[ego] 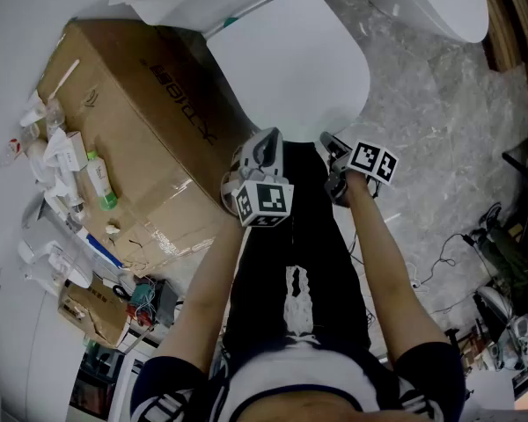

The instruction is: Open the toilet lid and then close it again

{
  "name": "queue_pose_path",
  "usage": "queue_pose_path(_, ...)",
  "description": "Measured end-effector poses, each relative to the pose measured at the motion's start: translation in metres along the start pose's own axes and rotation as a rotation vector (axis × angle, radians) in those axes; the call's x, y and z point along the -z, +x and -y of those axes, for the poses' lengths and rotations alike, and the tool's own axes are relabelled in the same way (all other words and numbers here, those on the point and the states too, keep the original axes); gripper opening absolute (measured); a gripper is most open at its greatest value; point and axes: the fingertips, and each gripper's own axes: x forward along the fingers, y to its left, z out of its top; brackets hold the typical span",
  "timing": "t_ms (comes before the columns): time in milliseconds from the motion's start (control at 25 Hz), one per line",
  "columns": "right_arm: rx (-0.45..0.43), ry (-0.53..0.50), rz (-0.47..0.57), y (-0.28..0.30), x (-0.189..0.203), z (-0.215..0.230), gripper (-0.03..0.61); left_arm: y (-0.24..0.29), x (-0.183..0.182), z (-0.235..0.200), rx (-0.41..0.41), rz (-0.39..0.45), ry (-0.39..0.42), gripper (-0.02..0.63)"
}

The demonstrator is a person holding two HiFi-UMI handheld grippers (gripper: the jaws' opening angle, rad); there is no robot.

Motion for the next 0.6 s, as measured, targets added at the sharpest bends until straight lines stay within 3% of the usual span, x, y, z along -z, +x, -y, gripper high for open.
queue_pose_path(600, 0.125, 0.114, -0.076, 0.043, 0.007, 0.062, 0.061, 0.012, 0.01, 0.0, 0.027, -0.022, -0.01, 0.008)
